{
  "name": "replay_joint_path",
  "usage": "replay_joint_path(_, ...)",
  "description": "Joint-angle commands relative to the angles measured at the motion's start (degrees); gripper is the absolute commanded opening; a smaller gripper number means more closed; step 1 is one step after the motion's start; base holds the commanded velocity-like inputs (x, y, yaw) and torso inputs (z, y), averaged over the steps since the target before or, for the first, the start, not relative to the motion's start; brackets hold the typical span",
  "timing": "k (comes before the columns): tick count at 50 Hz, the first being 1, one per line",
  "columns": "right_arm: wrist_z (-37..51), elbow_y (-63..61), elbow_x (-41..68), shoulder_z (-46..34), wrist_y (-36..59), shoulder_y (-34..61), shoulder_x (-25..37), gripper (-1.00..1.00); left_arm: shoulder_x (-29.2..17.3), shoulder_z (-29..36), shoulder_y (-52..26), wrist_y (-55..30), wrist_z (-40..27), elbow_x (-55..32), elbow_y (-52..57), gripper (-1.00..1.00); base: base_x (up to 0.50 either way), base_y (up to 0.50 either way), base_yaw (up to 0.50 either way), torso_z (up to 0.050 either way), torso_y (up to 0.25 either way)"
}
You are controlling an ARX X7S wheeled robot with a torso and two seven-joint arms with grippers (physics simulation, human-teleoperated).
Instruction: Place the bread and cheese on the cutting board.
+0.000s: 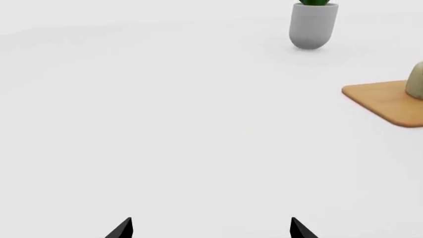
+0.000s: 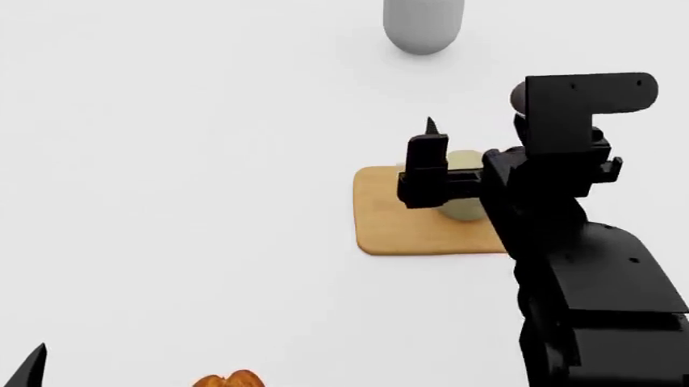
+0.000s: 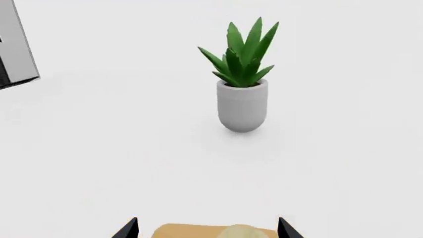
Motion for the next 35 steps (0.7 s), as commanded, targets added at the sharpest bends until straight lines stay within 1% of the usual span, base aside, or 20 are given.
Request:
replay_joint_path(1, -2.77, -32.52, 4.78, 5.95, 15.31, -12.04, 2.83, 1.00, 0.81, -1.54, 0.50, 0.50, 0.73, 1.32, 0.80, 1.00, 0.00, 0.00, 0.00, 0.000, 0.000)
replay_joint_path(7, -3.62, -43.47, 8.50, 7.80, 21.10, -17.30, 3.95, 1.00, 0.87, -1.26, 0.71, 0.87, 0.66, 1.46, 0.75, 1.00, 0.00, 0.00, 0.00, 0.000, 0.000)
replay_joint_path(15, -3.53, -52.02, 12.39, 8.24, 27.82, -20.17, 3.04, 1.00, 1.13, -1.11, 0.74, 0.54, 0.20, 0.89, 1.38, 1.00, 0.00, 0.00, 0.00, 0.000, 0.000)
replay_joint_path(20, -3.61, -54.60, 13.40, 6.64, 28.32, -22.43, 2.88, 1.00, 0.87, -1.03, 0.05, -0.10, -0.25, 0.58, 1.52, 1.00, 0.00, 0.00, 0.00, 0.000, 0.000)
replay_joint_path(23, -3.38, -56.37, 14.62, 7.23, 29.60, -23.18, 1.55, 1.00, 0.90, -0.95, -0.15, -0.04, -0.34, 0.57, 1.23, 1.00, 0.00, 0.00, 0.00, 0.000, 0.000)
replay_joint_path(29, -2.79, -58.14, 15.13, 3.57, 29.56, -24.86, 1.29, 1.00, 0.73, -0.19, -0.16, 0.65, -0.21, 1.20, 0.38, 1.00, 0.00, 0.00, 0.00, 0.000, 0.000)
replay_joint_path(30, -2.76, -58.46, 15.59, 3.73, 30.22, -24.64, 0.92, 1.00, 0.73, -0.35, -0.28, 0.29, -0.38, 0.90, 0.65, 1.00, 0.00, 0.00, 0.00, 0.000, 0.000)
replay_joint_path(33, -2.02, -61.12, 18.29, 6.25, 36.34, -21.95, -1.63, 1.00, 0.76, -0.46, -0.62, -0.66, -0.91, 0.22, 1.32, 1.00, 0.00, 0.00, 0.00, 0.000, 0.000)
replay_joint_path(35, -1.71, -61.70, 19.38, 6.66, 38.18, -21.34, -2.58, 1.00, 0.82, -0.44, -0.72, -0.86, -1.05, 0.00, 1.47, 1.00, 0.00, 0.00, 0.00, 0.000, 0.000)
